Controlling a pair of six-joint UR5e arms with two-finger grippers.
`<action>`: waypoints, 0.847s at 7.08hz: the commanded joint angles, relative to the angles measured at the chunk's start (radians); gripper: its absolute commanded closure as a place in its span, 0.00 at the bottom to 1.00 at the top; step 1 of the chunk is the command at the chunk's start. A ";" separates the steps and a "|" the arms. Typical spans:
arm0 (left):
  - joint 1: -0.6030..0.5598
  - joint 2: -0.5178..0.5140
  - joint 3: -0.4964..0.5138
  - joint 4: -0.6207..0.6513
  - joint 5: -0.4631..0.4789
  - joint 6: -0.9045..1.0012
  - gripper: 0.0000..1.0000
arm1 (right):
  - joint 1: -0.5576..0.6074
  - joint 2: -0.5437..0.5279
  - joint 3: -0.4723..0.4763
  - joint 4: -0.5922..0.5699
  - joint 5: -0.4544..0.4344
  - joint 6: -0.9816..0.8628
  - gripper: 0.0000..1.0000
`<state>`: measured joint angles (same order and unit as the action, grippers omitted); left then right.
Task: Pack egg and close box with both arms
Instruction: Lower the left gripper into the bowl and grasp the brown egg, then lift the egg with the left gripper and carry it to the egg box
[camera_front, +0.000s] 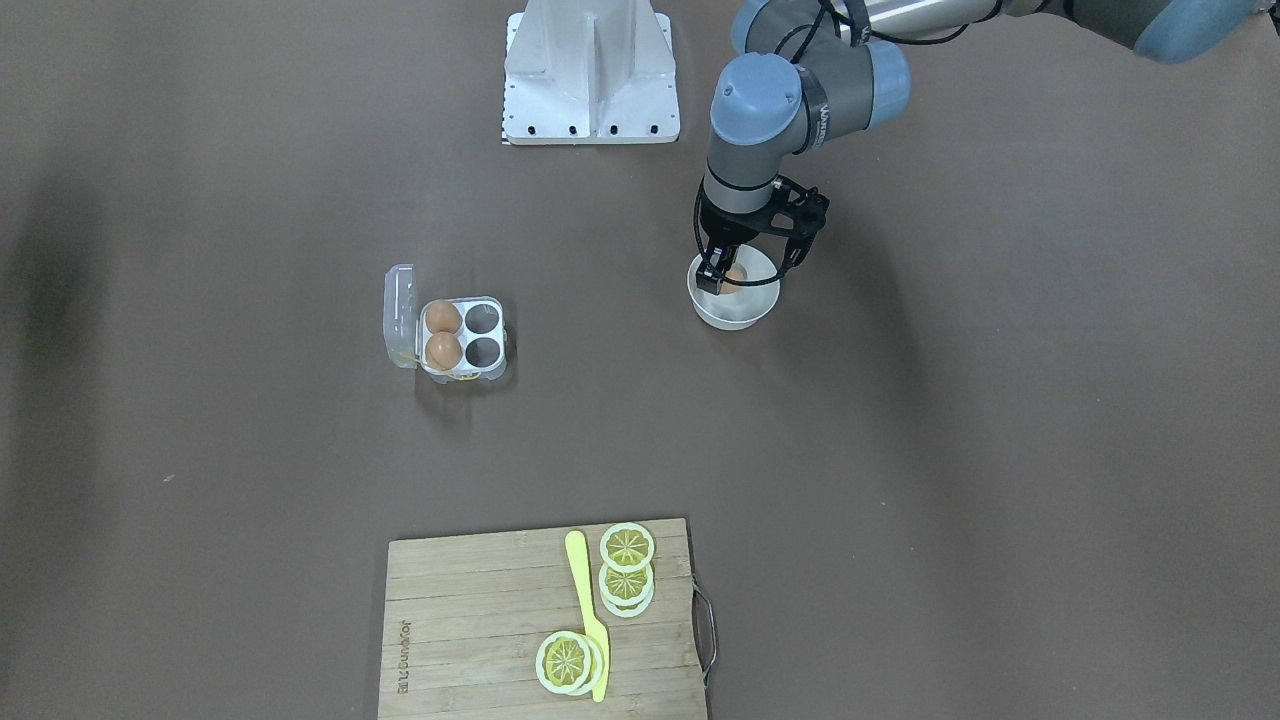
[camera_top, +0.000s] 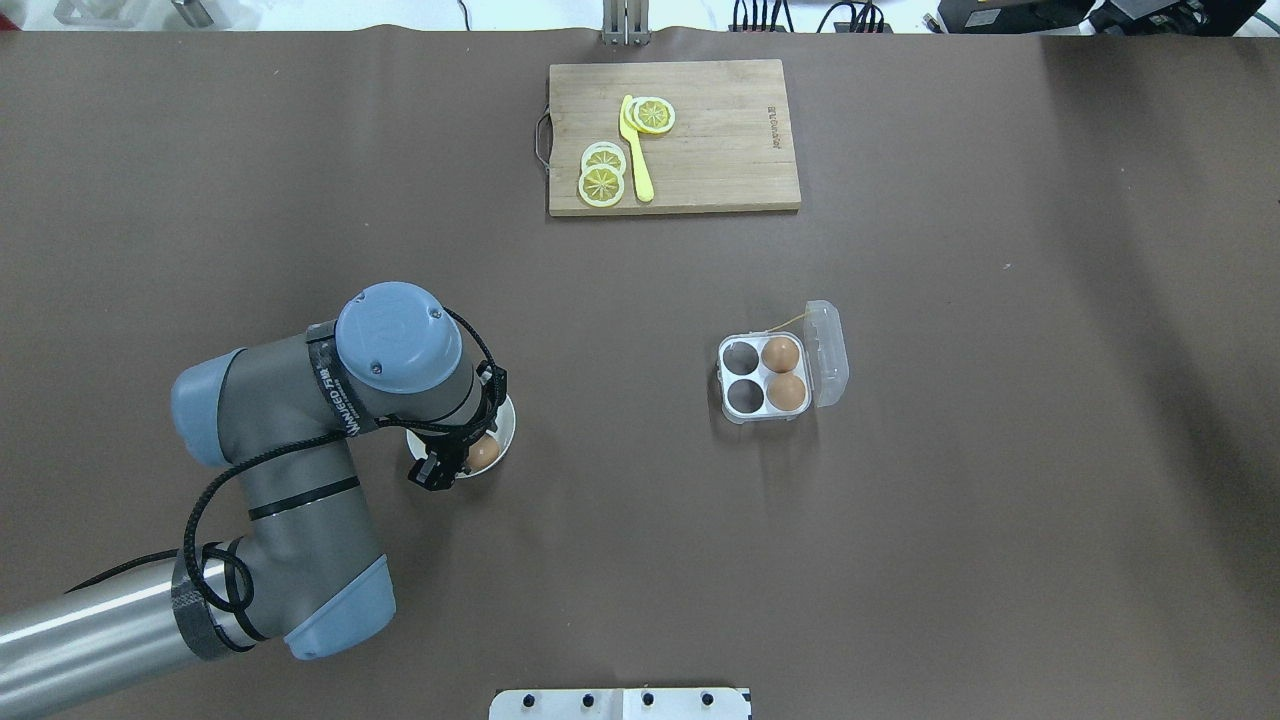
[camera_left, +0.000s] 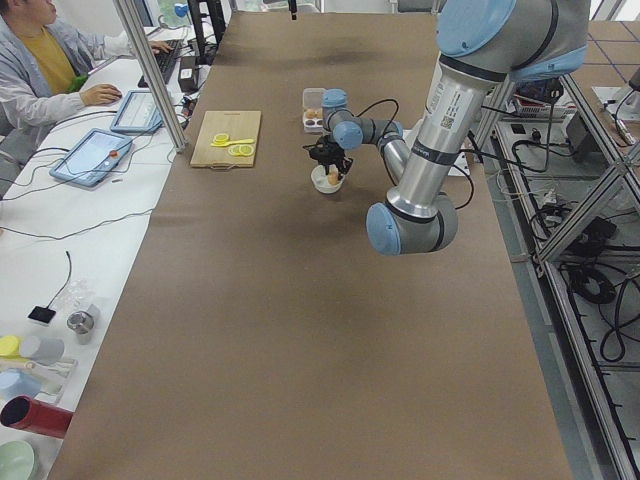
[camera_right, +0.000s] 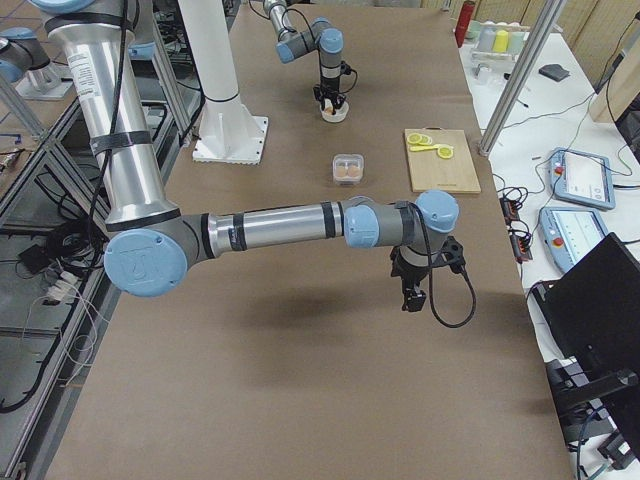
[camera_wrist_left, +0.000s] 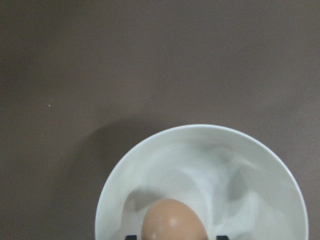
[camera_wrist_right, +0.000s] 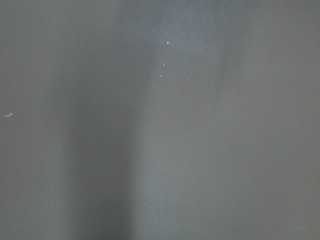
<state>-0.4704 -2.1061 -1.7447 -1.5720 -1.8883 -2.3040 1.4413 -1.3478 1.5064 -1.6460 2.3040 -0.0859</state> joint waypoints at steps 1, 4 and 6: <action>0.001 0.000 0.001 -0.005 0.000 0.005 0.76 | 0.001 -0.001 0.002 0.000 0.000 0.000 0.00; -0.004 0.000 -0.033 -0.002 0.005 0.184 1.00 | -0.001 0.005 0.008 0.000 0.000 0.026 0.00; -0.048 -0.002 -0.096 0.027 0.000 0.399 1.00 | -0.004 0.007 0.012 0.002 0.000 0.031 0.00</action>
<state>-0.4979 -2.1059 -1.8002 -1.5652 -1.8839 -2.0547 1.4394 -1.3417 1.5154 -1.6450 2.3040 -0.0600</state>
